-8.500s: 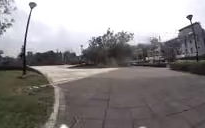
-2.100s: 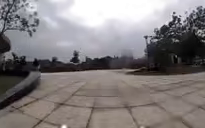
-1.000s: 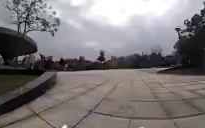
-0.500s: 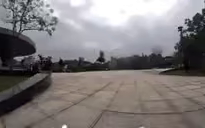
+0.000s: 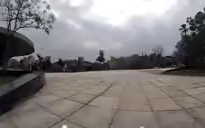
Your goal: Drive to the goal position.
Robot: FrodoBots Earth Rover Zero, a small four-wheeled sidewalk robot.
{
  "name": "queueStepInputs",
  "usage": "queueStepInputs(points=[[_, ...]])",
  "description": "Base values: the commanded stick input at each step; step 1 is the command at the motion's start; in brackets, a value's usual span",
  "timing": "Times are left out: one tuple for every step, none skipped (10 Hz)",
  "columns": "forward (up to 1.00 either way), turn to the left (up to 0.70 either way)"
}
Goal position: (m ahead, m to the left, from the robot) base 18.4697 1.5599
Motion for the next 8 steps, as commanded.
queueStepInputs(points=[[1.0,0.0],[1.0,0.0],[1.0,0.0],[1.0,0.0],[1.0,0.0],[1.0,0.0],[1.0,0.0],[1.0,0.0]])
